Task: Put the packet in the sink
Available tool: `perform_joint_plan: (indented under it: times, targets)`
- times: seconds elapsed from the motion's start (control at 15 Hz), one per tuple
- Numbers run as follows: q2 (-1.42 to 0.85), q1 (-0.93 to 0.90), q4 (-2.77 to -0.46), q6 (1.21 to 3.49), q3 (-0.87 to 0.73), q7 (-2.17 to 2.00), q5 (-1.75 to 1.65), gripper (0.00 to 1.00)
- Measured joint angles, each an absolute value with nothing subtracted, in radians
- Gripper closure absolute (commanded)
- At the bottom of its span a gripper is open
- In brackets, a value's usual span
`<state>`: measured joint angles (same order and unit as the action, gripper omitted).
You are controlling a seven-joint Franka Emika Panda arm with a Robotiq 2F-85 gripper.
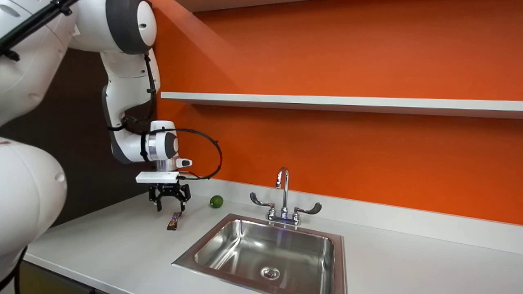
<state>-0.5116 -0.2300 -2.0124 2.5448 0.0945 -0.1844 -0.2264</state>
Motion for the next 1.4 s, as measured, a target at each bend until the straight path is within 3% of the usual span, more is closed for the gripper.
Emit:
perform_joint_plan:
  times: [0.87,0.93,1.0,1.4]
  targets:
    - [-0.618,-0.230,-1.936,2.547,0.080,-0.132,-0.226,0.00]
    - [-0.623,-0.230,-1.932,2.547,0.080,-0.132,-0.225,0.25]
    - [-0.628,-0.230,-1.928,2.547,0.080,-0.132,-0.225,0.26]
    - [-0.639,-0.230,-1.912,2.547,0.077,-0.132,-0.223,0.74]
